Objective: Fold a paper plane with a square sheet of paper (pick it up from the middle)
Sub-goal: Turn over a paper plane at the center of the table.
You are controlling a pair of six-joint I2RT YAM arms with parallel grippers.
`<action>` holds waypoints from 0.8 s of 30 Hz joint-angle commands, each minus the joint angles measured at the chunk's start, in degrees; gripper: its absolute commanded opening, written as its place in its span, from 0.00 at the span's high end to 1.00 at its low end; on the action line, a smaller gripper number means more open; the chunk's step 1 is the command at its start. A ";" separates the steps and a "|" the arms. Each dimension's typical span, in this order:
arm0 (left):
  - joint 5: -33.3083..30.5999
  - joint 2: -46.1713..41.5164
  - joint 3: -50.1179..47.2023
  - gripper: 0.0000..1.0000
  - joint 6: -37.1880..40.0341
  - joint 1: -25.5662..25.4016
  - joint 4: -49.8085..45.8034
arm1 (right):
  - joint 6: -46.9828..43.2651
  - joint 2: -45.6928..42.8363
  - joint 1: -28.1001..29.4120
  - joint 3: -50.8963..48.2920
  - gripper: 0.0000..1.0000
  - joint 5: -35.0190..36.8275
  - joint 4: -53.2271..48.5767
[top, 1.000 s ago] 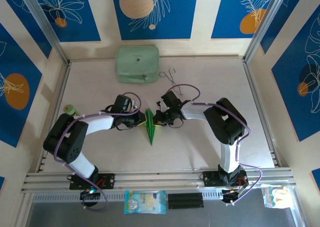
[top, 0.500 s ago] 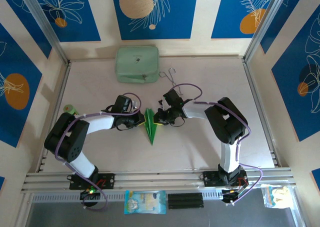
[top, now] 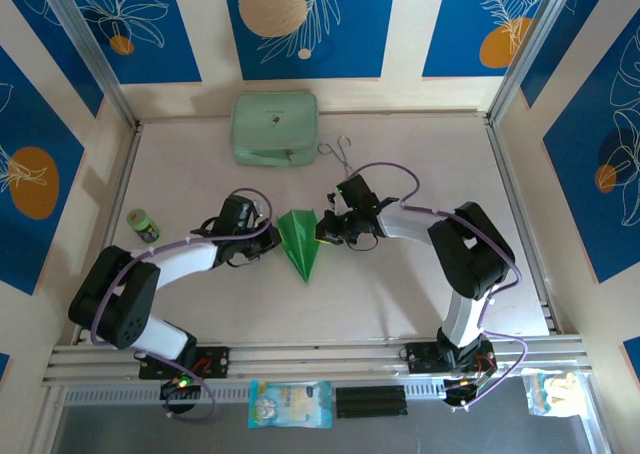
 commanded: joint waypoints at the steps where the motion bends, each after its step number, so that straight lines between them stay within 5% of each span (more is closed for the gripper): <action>1: -3.15 -1.11 -2.42 1.00 -2.23 -0.35 0.51 | 1.23 -0.92 -0.42 -1.71 0.96 0.49 0.35; 13: -3.67 -0.43 -3.77 1.00 -3.38 -0.35 0.83 | 1.84 2.58 0.08 -2.03 0.95 -0.34 1.14; 24: -0.44 -1.42 2.23 0.77 1.92 -0.25 -6.05 | 0.33 3.49 1.20 0.73 0.95 -3.06 -0.23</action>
